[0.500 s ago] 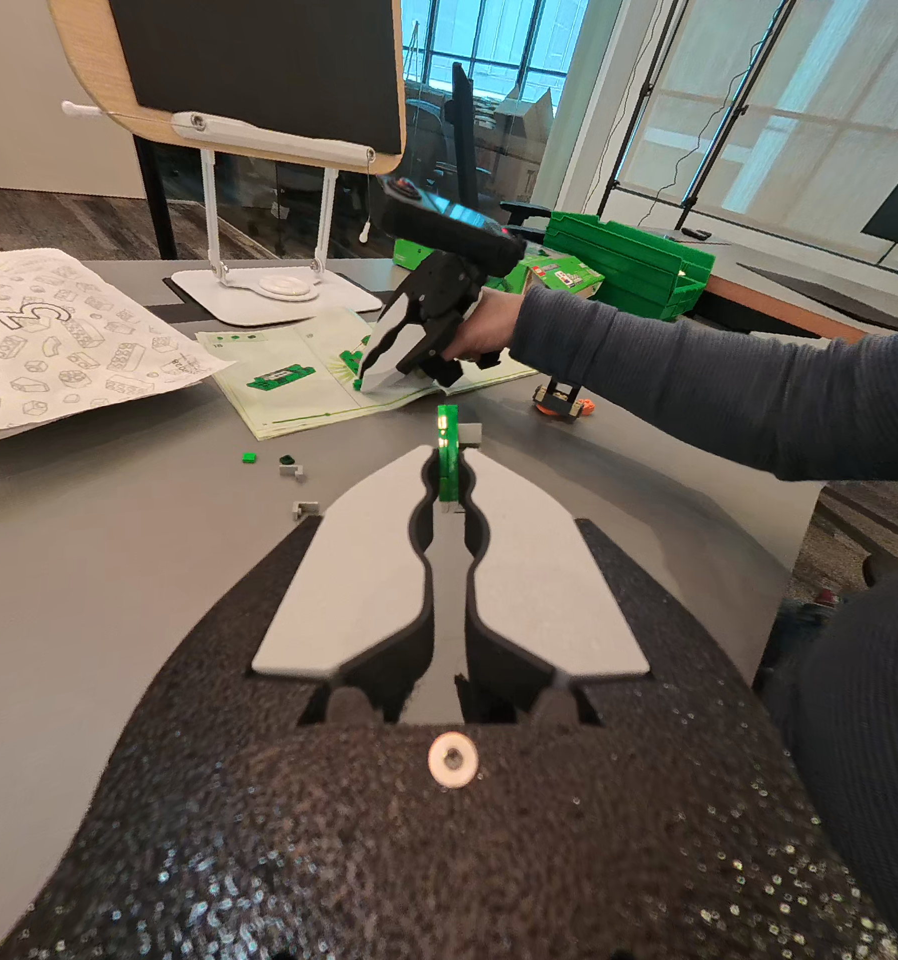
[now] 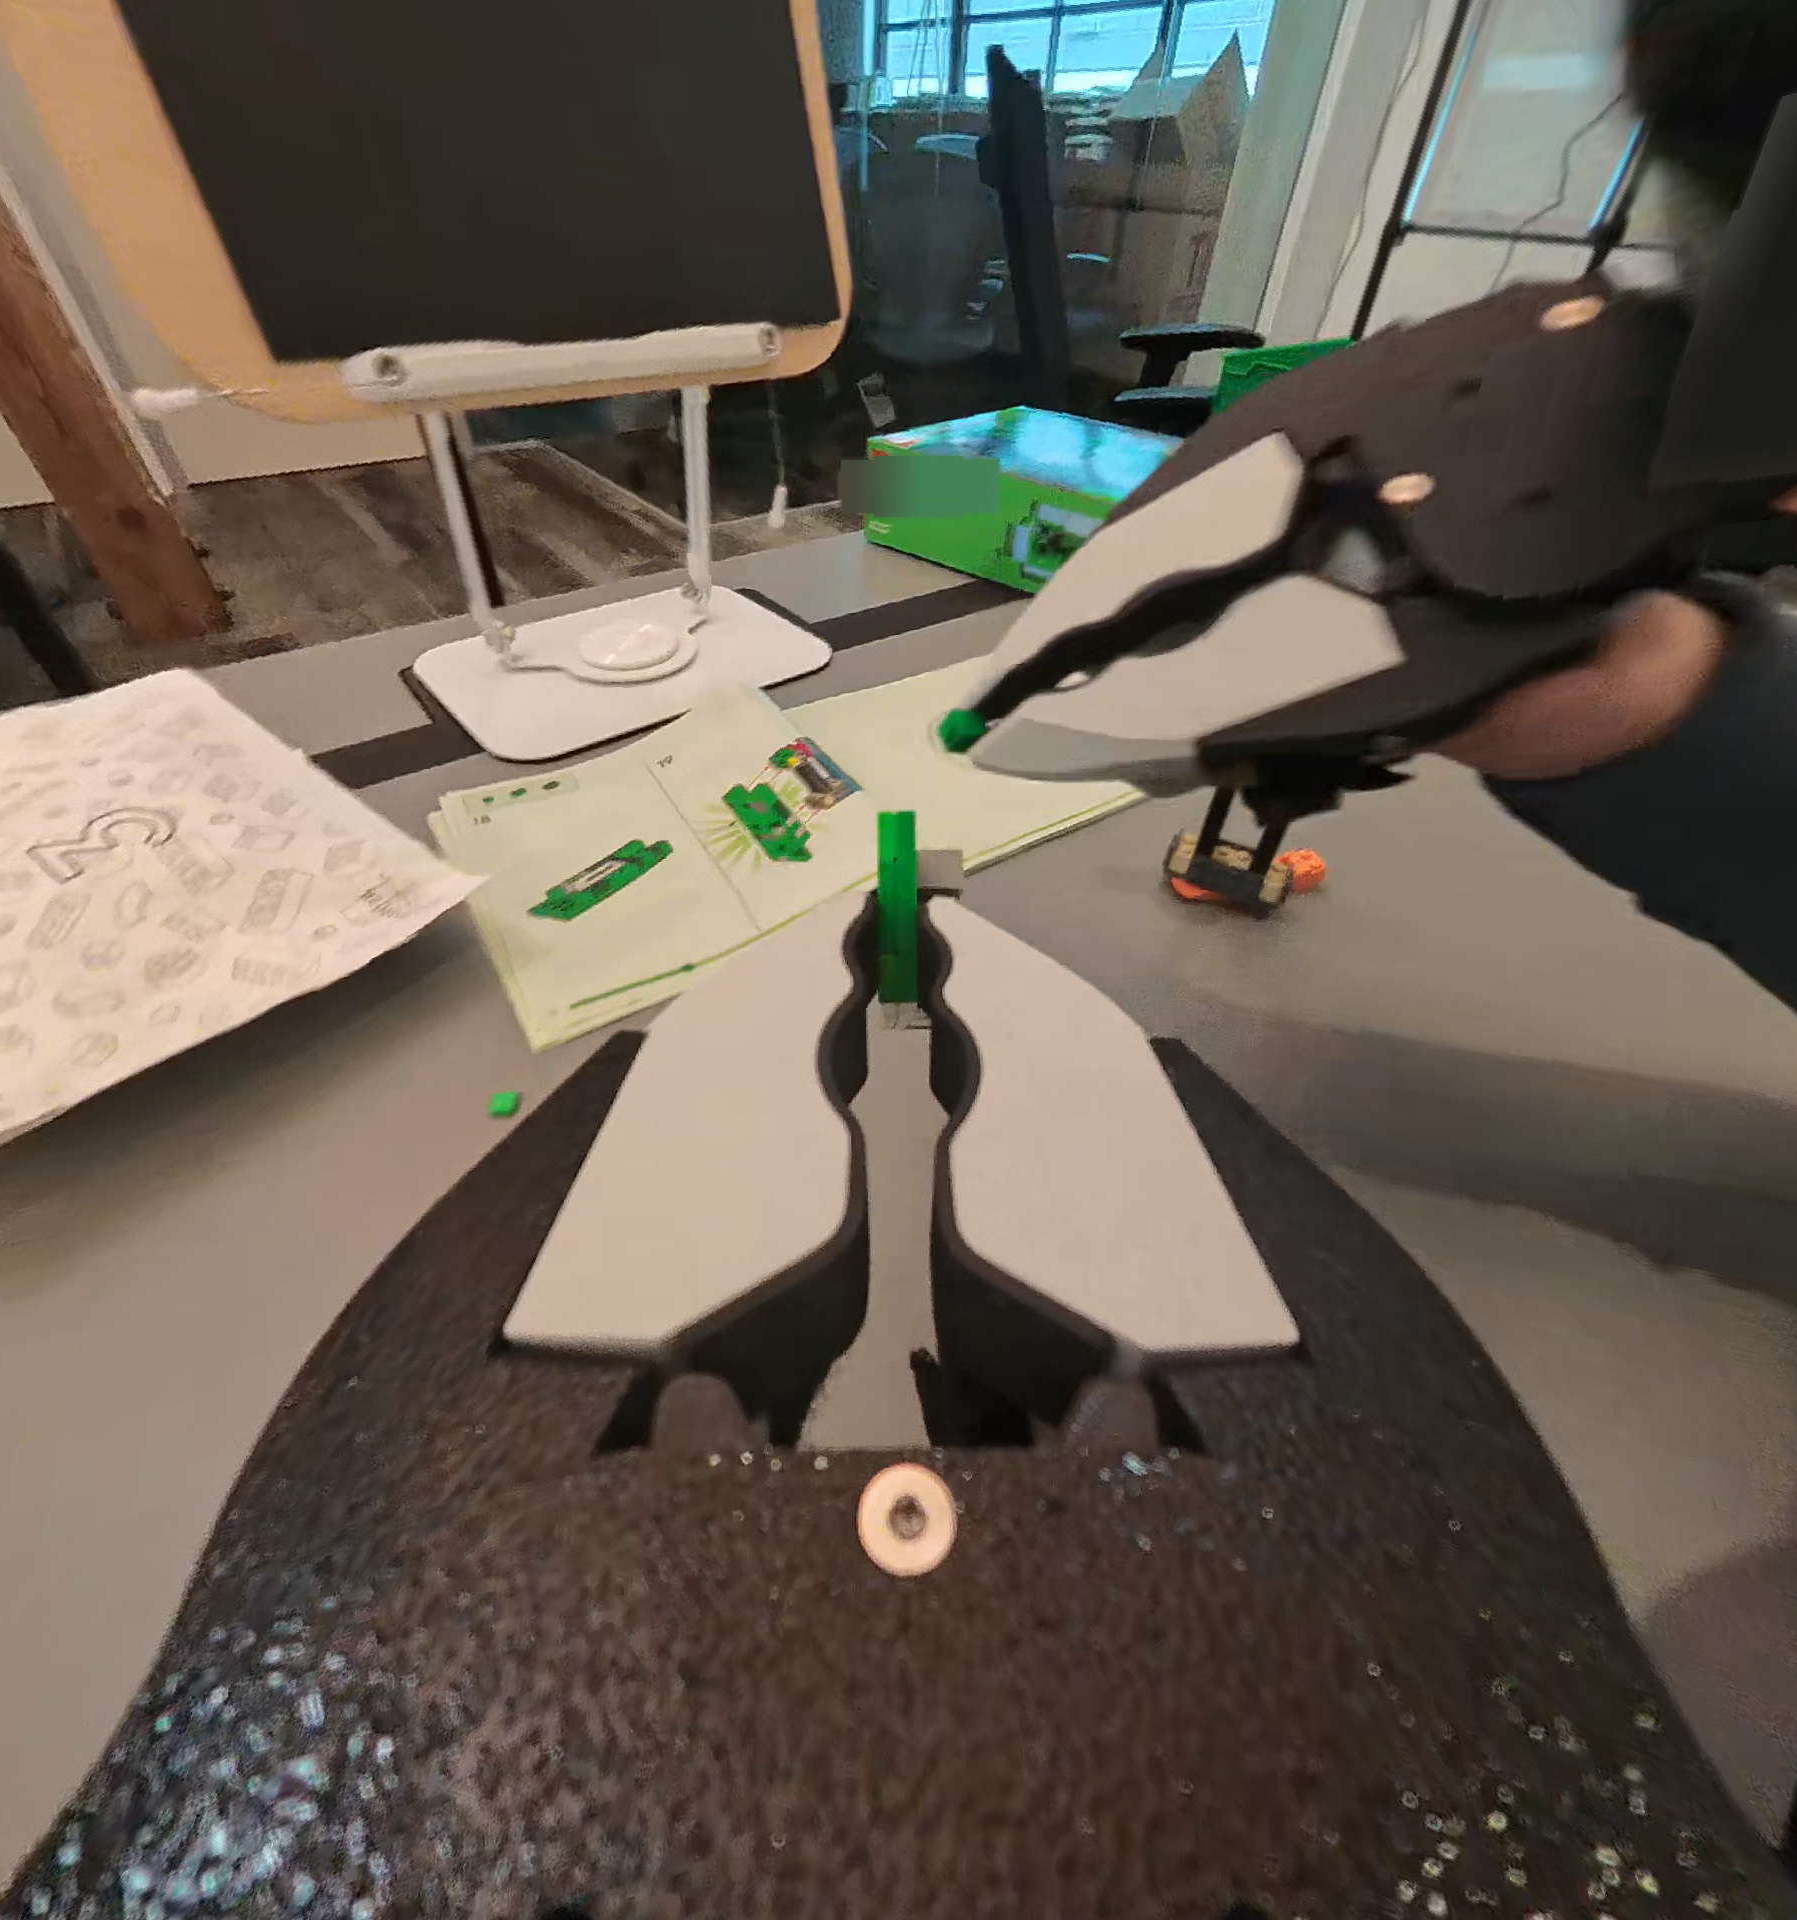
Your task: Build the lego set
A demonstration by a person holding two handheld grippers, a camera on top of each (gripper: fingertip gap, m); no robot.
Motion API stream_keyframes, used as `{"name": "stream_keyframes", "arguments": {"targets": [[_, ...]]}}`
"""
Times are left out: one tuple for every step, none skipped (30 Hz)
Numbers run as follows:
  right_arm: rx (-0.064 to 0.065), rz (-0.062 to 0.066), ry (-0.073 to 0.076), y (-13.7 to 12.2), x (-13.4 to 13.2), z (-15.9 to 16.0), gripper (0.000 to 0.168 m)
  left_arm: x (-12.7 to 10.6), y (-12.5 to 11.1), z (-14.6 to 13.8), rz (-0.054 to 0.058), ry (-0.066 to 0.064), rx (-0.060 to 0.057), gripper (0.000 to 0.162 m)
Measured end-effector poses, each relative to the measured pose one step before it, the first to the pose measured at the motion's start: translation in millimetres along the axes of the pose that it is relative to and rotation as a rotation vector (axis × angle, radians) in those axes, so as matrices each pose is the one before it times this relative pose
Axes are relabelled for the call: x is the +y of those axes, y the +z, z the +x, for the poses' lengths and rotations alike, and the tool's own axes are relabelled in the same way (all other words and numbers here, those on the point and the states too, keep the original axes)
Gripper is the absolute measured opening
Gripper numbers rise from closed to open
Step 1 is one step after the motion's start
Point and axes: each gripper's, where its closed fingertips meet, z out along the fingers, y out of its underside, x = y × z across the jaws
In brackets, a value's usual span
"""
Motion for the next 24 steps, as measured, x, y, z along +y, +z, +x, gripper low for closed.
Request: {"name": "stream_keyframes", "arguments": {"targets": [[0.0344, 0.0138, -0.0364, -12.69, -3.85, -3.09, 0.007, -2.20, 8.19, 6.24, 0.0018, -0.0037, 0.0130, 0.005], [0.0268, 0.0021, -0.0364, -10.62, -1.19, -2.58, 0.007, -1.68, 8.14, 6.07, 0.0011, -0.0086, 0.0136, 0.005], [0.0254, -0.0031, -0.0313, -8.53, 0.79, -1.99, 0.008, -0.65, 8.04, 5.59, -0.0029, -0.0089, 0.0114, 0.005], [0.0290, -0.0071, -0.0262, -7.27, 2.31, -0.52, 0.008, 0.33, 7.91, 5.41, -0.0081, -0.0056, 0.0090, 0.005], [0.0308, -0.0107, -0.0208, -6.16, 3.14, 0.18, 0.008, 0.37, 7.71, 5.43, -0.0087, -0.0009, 0.0062, 0.005], [0.0377, -0.0171, -0.0278, -5.46, 3.92, 1.53, 0.008, -0.04, 7.07, 5.57, -0.0057, 0.0045, 0.0031, 0.006], [0.0453, -0.0203, -0.0366, -4.91, 4.83, 3.00, 0.008, -0.63, 6.47, 5.57, -0.0022, 0.0069, 0.0003, 0.005], [0.0286, -0.0235, -0.0272, -3.79, 5.39, 1.27, 0.008, -0.99, 5.97, 5.60, 0.0006, 0.0053, -0.0018, 0.006], [0.0196, -0.0218, -0.0169, -3.06, 4.95, 0.39, 0.008, -1.06, 5.72, 6.06, -0.0003, 0.0048, 0.0009, 0.005], [0.0217, -0.0217, -0.0180, -2.65, 5.19, 0.91, 0.008, -0.38, 5.52, 6.61, -0.0053, 0.0056, 0.0061, 0.005], [0.0168, -0.0249, -0.0207, -2.32, 5.64, 0.41, 0.008, -0.04, 5.15, 6.34, -0.0082, 0.0033, 0.0061, 0.005], [0.0168, -0.0185, -0.0184, -2.28, 5.03, 0.68, 0.008, 0.28, 4.82, 6.38, -0.0110, 0.0068, 0.0098, 0.005], [0.0120, -0.0125, -0.0134, -2.59, 4.84, 0.74, 0.008, 0.07, 4.42, 6.21, -0.0111, 0.0081, 0.0130, 0.005], [0.0020, -0.0077, -0.0025, -2.75, 4.79, 0.00, 0.008, -0.30, 4.05, 5.62, -0.0098, 0.0074, 0.0154, 0.005], [-0.0050, -0.0004, 0.0120, -3.25, 4.34, 0.29, 0.008, -0.69, 3.63, 4.96, -0.0098, 0.0083, 0.0154, 0.005], [-0.0056, 0.0067, 0.0223, -3.83, 4.27, 1.11, 0.008, -0.66, 3.36, 3.80, -0.0110, 0.0121, 0.0120, 0.005], [-0.0010, 0.0031, 0.0249, -4.23, 5.47, 2.52, 0.008, -0.73, 3.12, 2.61, -0.0125, 0.0193, 0.0076, 0.006], [0.0053, -0.0006, 0.0242, -4.52, 6.37, 3.64, 0.008, -0.72, 2.66, 2.04, -0.0132, 0.0248, 0.0076, 0.005], [-0.0070, 0.0126, 0.0298, -4.56, 5.19, 2.12, 0.007, -0.94, 2.20, 3.44, -0.0118, 0.0300, 0.0213, 0.006], [-0.0335, 0.0284, 0.0406, -4.21, 3.55, -1.41, 0.008, -1.16, 1.73, 6.08, -0.0103, 0.0395, 0.0426, 0.006], [-0.0286, 0.0284, 0.0492, -4.18, 3.73, -0.46, 0.008, -0.50, 1.25, 6.19, -0.0141, 0.0416, 0.0467, 0.006], [-0.0389, 0.0262, 0.0362, -4.20, 4.14, -1.96, 0.007, 0.04, 0.70, 3.69, -0.0185, 0.0328, 0.0353, 0.006], [-0.0488, 0.0149, 0.0238, -4.13, 5.51, -3.59, 0.007, 0.32, 0.29, 3.30, -0.0197, 0.0338, 0.0404, 0.006], [-0.0544, -0.0082, 0.0245, -3.08, 8.59, -4.90, 0.007, 0.63, -0.46, 4.96, -0.0190, 0.0416, 0.0586, 0.006]]}}
